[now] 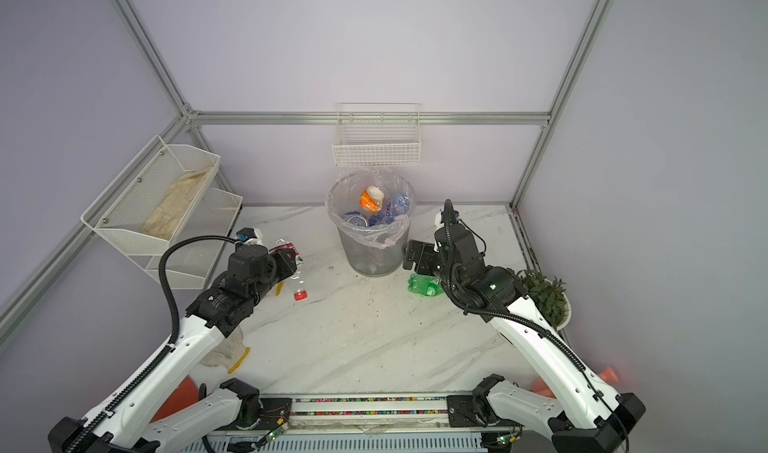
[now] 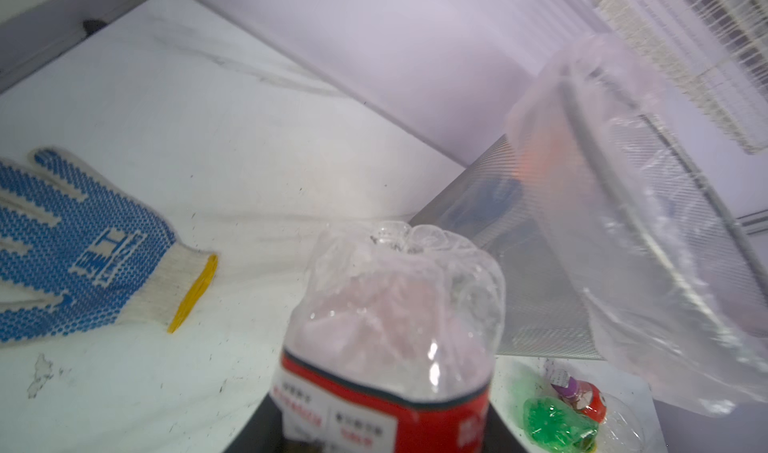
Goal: Throw the plastic bottles in the bin
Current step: 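Lift the red-labelled bottle with the left gripper up over the bin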
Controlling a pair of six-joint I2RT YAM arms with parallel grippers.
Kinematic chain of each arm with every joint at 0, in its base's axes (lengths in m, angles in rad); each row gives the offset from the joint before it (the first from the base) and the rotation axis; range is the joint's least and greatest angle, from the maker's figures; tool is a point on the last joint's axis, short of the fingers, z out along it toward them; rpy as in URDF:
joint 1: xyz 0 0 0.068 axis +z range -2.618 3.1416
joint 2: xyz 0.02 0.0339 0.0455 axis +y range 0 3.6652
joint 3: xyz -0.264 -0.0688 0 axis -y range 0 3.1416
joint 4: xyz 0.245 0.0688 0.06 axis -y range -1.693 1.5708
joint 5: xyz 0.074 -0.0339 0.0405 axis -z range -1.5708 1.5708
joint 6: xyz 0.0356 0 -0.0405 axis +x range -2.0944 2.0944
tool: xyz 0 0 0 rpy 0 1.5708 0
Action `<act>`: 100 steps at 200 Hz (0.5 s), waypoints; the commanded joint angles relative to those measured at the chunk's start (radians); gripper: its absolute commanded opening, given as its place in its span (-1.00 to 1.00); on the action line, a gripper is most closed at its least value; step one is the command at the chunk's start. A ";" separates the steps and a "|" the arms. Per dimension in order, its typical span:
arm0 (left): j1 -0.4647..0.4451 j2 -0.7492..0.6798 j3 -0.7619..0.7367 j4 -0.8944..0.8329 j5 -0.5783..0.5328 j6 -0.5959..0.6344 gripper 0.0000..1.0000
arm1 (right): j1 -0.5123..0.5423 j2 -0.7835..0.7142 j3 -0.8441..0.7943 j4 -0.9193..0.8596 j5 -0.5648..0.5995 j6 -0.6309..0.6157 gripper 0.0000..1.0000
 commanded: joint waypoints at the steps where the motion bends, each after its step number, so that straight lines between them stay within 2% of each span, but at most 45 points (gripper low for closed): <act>1: -0.049 0.027 0.192 -0.003 -0.076 0.128 -0.32 | -0.003 -0.019 -0.031 0.015 0.031 0.027 0.95; 100: -0.231 0.214 0.587 0.021 -0.108 0.370 -0.31 | -0.003 -0.093 -0.175 0.023 0.047 0.067 0.95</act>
